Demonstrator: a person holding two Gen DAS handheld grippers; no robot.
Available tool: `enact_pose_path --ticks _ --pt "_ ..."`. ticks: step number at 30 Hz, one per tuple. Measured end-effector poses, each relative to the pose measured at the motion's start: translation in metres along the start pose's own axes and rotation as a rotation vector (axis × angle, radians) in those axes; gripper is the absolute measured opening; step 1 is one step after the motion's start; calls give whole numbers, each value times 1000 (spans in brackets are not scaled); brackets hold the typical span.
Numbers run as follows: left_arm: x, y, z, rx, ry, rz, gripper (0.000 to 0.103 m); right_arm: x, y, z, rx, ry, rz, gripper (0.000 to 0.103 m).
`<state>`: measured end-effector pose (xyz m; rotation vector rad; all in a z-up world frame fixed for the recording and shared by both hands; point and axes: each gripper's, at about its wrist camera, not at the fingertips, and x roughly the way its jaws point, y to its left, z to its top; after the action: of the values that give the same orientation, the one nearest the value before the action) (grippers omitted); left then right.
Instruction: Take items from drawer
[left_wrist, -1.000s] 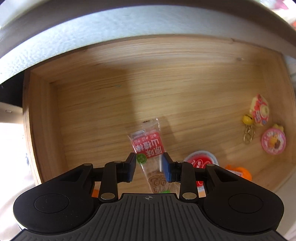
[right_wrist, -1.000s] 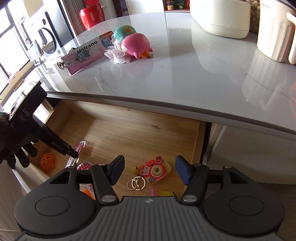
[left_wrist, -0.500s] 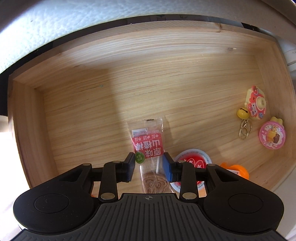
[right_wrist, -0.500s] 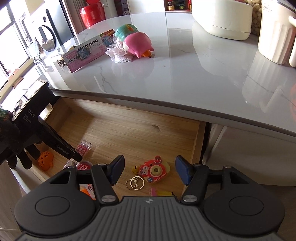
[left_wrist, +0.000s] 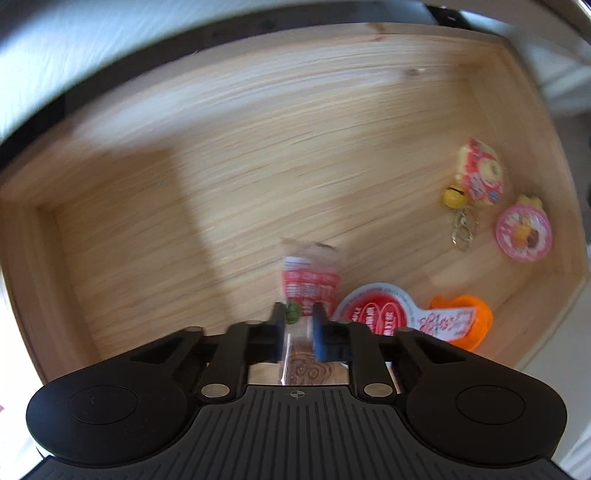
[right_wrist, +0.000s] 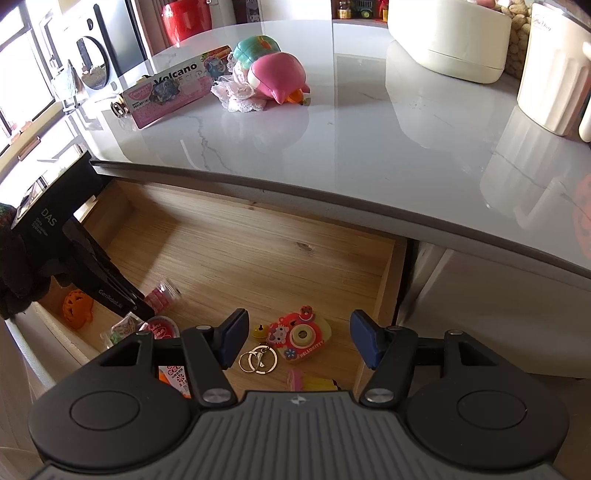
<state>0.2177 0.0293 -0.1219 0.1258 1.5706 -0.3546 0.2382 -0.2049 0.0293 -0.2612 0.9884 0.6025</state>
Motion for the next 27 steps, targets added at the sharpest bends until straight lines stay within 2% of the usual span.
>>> enact_pose_path --ticks 5,10,12,14,17,18,21,24,27 --pt "-17 -3 -16 60 -32 -54 8 4 -1 -2 -10 17 9 61" --pt "-30 11 -20 75 -68 -62 8 6 3 -4 -32 28 23 61" --pt "-33 6 -24 145 -102 -46 8 3 3 -2 -29 14 23 61" --pt "-44 -7 -31 253 -181 -18 8 -3 -2 1 -7 -16 24 61" --pt "-62 -36 -29 378 -296 -61 10 -17 -19 4 74 -76 29 61" --pt "-66 -47 -27 414 -333 -70 14 -22 -26 5 109 -96 31 61" --pt "-70 -82 -18 519 -432 -40 15 -35 -48 4 213 -143 35 61" --pt "-55 -110 -2 561 -447 -3 15 -41 -63 1 282 -164 26 61" --pt "-37 -123 14 522 -435 7 16 -41 -67 -2 294 -156 10 61"
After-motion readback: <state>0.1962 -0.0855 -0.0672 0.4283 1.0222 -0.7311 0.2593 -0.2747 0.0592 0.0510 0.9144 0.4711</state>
